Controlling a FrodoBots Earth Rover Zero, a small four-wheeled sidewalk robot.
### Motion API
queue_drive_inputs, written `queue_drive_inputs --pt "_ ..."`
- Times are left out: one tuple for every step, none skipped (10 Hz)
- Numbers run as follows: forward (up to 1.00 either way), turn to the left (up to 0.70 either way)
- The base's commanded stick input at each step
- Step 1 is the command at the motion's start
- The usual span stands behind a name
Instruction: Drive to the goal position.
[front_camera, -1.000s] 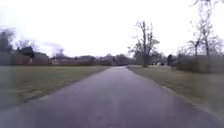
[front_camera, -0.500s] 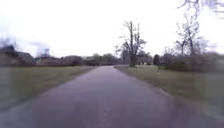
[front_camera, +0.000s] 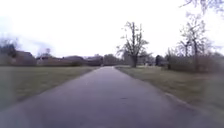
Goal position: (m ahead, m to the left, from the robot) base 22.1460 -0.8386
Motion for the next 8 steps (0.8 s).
queue_drive_inputs --pt "1.00 0.00" --pt "1.00 0.00" --pt "1.00 0.00" --pt "1.00 0.00" --pt "1.00 0.00" --pt "1.00 0.00" --pt "1.00 0.00" --pt "1.00 0.00"
